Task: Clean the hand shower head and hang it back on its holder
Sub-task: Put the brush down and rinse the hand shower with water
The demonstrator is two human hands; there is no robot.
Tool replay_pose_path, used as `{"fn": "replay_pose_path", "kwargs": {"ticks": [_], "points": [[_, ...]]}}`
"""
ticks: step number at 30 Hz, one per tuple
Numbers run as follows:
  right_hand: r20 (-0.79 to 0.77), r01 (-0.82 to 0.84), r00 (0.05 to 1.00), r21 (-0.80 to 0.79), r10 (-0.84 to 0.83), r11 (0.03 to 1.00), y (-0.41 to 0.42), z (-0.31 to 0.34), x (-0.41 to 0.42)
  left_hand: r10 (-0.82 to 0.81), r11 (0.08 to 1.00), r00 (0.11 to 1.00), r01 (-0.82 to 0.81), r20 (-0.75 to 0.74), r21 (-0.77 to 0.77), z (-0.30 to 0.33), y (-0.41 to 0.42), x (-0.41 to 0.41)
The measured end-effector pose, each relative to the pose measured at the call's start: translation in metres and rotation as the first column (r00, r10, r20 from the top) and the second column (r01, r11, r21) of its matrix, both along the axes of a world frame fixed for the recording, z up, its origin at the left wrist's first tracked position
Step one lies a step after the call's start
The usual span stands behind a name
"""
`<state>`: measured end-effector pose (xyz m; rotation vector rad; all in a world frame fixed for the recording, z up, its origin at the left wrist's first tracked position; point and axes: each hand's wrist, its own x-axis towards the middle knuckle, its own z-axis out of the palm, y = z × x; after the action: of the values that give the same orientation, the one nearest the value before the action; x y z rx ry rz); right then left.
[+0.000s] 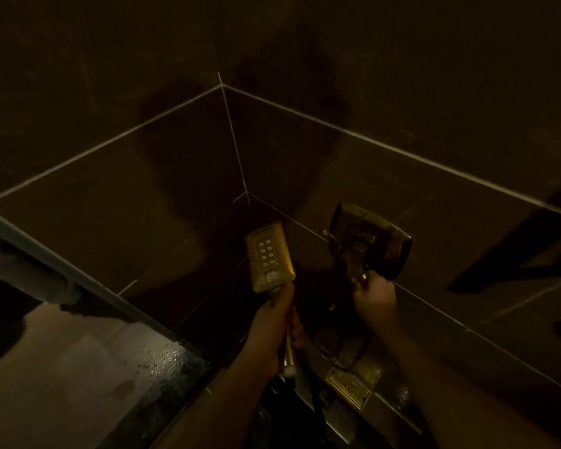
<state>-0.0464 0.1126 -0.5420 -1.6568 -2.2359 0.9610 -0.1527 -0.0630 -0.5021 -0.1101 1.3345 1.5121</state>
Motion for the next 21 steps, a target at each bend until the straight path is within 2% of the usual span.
{"fn": "replay_pose_path", "kwargs": {"ticks": [3, 6, 8, 11, 15, 21], "points": [[0.139, -0.039, 0.989, -0.058, 0.046, 0.998, -0.006, 0.011, 0.000, -0.013, 0.997, 0.994, 0.005, -0.110, -0.071, -0.014, -0.003, 0.003], [0.235, -0.062, 0.966, -0.186, 0.105, 0.981, -0.023, 0.020, -0.004, -0.036, 0.992, 0.968, 0.004, -0.248, -0.129, -0.029, -0.006, 0.007], [0.244, -0.200, 0.932, -0.269, 0.268, 0.942, -0.034, 0.027, -0.014, -0.102, 0.979, 0.924, 0.028, -0.369, -0.200, -0.040, -0.009, 0.009], [0.214, -0.316, 0.900, -0.275, 0.379, 0.908, -0.047, 0.045, -0.035, -0.207, 0.959, 0.836, 0.070, -0.509, -0.276, -0.049, -0.008, 0.012], [0.172, -0.399, 0.877, -0.263, 0.449, 0.879, -0.053, 0.058, -0.055, -0.231, 0.957, 0.800, 0.084, -0.554, -0.278, -0.053, -0.005, 0.020], [0.149, -0.410, 0.880, -0.244, 0.451, 0.879, -0.042, 0.068, -0.069, -0.278, 0.945, 0.786, 0.121, -0.553, -0.304, -0.057, -0.008, 0.030]]}}
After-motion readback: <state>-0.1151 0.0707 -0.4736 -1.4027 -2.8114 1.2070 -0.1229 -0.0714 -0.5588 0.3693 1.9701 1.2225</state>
